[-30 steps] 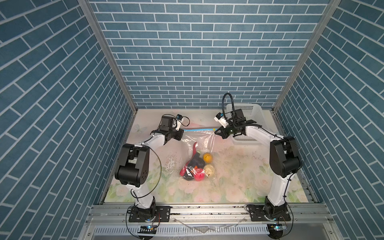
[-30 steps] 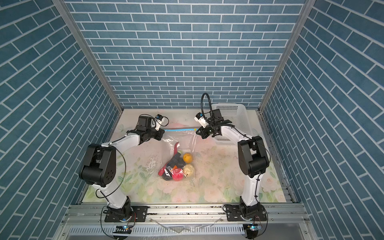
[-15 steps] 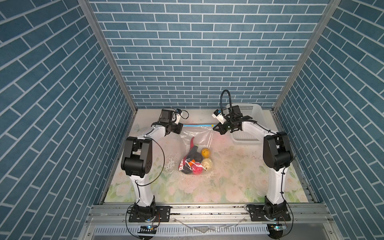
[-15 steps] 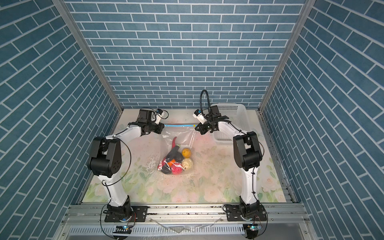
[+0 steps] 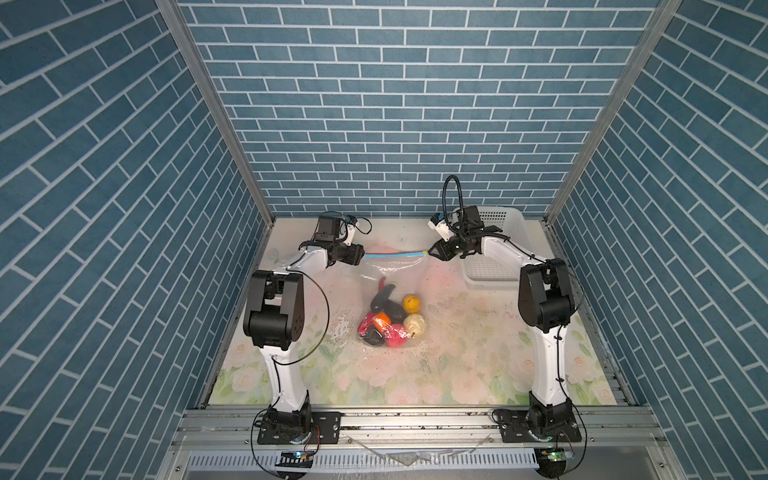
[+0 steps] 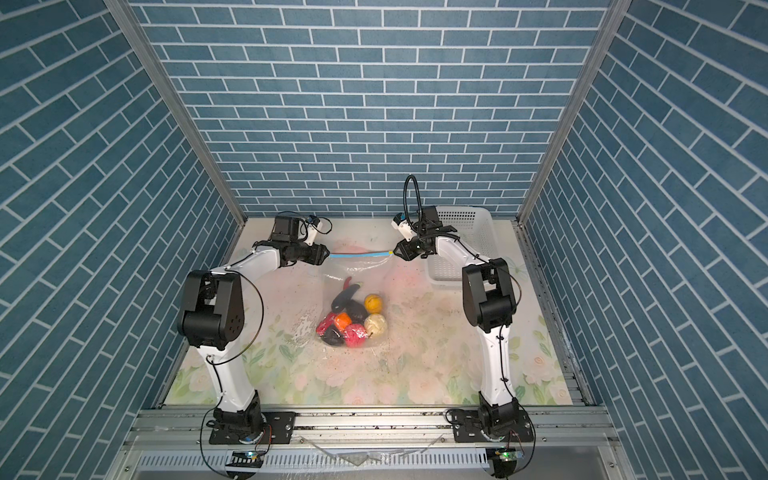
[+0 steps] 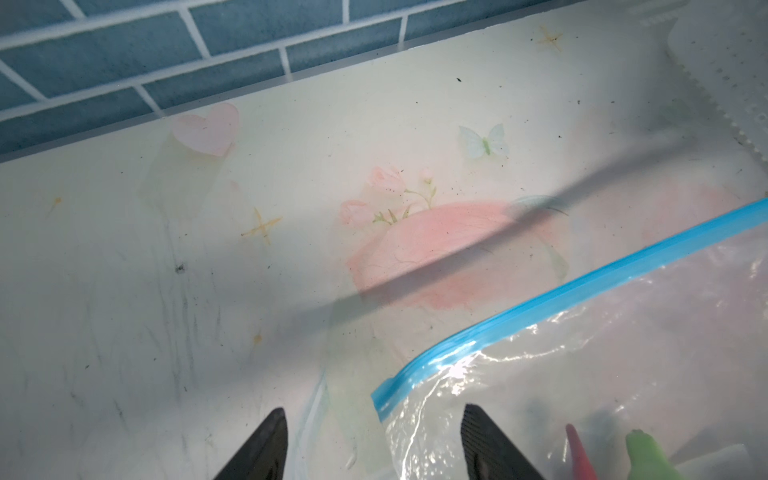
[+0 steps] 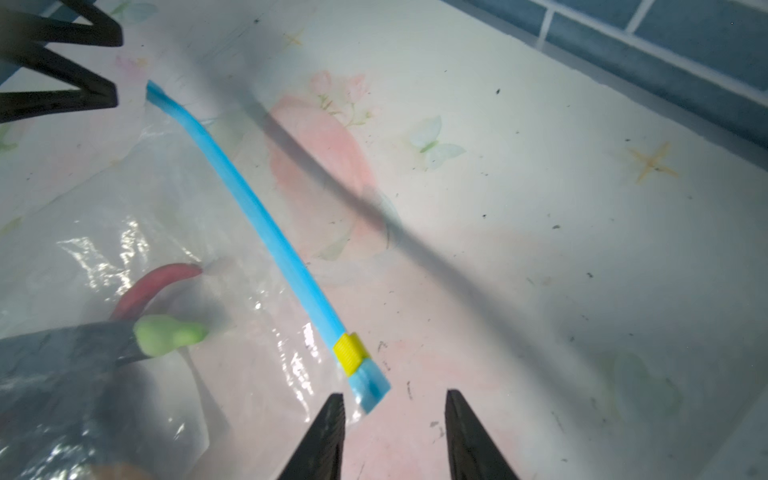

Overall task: Place the food in the zip-top bag and seal the zipper
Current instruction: 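Open both grippers to release the sealed bag on the table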

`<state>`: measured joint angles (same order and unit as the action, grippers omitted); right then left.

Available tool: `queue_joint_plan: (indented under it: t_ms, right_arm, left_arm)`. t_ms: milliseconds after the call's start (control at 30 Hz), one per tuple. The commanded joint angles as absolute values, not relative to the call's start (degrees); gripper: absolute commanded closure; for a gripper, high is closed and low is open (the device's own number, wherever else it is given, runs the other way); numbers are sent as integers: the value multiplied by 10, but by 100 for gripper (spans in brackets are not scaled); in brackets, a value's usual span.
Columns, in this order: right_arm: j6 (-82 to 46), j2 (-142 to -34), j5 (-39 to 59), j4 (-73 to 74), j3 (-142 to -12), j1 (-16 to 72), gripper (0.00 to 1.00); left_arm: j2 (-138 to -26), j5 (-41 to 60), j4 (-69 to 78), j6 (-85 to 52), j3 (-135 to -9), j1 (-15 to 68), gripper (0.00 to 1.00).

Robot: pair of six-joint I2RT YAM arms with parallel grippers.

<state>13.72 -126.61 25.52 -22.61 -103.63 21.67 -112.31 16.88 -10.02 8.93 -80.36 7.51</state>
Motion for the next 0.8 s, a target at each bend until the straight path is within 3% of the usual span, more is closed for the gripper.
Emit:
queue_joint_plan:
  t_ms: [0, 133, 267, 767]
  right_arm:
    - [126, -1286, 213, -230, -1078, 215, 57]
    - [125, -1261, 191, -262, -1106, 218, 57]
    - [101, -1155, 169, -246, -1041, 226, 54]
    - [-34, -684, 14, -154, -488, 213, 56]
  left_arm:
    - [-1115, 157, -84, 97, -804, 73, 25]
    - [-1070, 149, -90, 104, -792, 72, 17]
    - [-992, 147, -93, 91, -749, 73, 8]
    - [-628, 86, -113, 36, -452, 100, 1]
